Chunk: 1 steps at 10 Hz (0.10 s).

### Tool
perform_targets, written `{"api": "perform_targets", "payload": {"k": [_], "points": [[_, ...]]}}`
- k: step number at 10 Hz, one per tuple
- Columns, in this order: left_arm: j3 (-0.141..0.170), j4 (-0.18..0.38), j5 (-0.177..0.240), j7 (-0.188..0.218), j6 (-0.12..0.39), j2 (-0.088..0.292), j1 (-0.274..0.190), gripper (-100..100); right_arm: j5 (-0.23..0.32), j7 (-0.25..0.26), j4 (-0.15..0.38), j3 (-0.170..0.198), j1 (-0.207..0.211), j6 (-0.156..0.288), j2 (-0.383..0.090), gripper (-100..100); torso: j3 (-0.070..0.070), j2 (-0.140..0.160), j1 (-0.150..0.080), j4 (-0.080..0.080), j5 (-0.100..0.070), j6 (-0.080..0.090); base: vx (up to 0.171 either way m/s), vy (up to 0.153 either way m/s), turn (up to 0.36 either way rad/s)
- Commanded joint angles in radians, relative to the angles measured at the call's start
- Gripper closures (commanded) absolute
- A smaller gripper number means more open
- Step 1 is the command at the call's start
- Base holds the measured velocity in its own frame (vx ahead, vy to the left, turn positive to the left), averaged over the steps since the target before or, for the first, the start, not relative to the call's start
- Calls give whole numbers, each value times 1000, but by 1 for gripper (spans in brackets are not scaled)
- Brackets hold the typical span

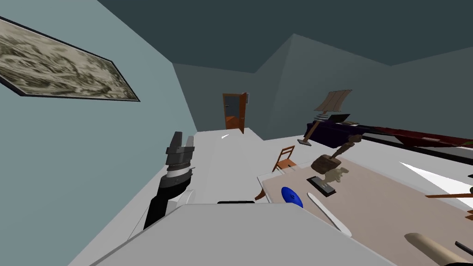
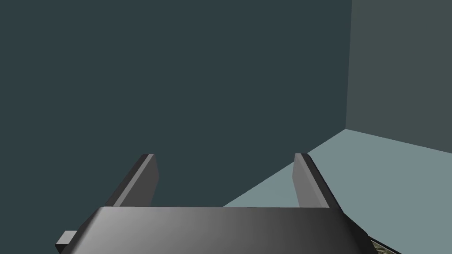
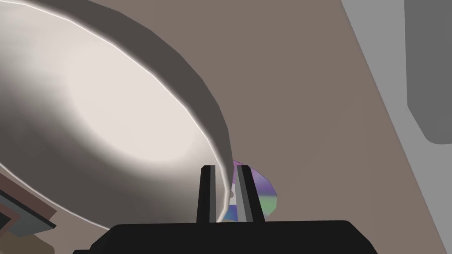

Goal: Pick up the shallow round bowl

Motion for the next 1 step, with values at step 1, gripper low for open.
{"api": "perform_targets", "payload": {"k": [1], "points": [[0, 0, 0, 0, 0, 0, 0, 0, 0, 0, 0, 0, 0, 0, 0, 0, 0, 0, 0, 0, 0, 0, 5, 6, 1]]}}
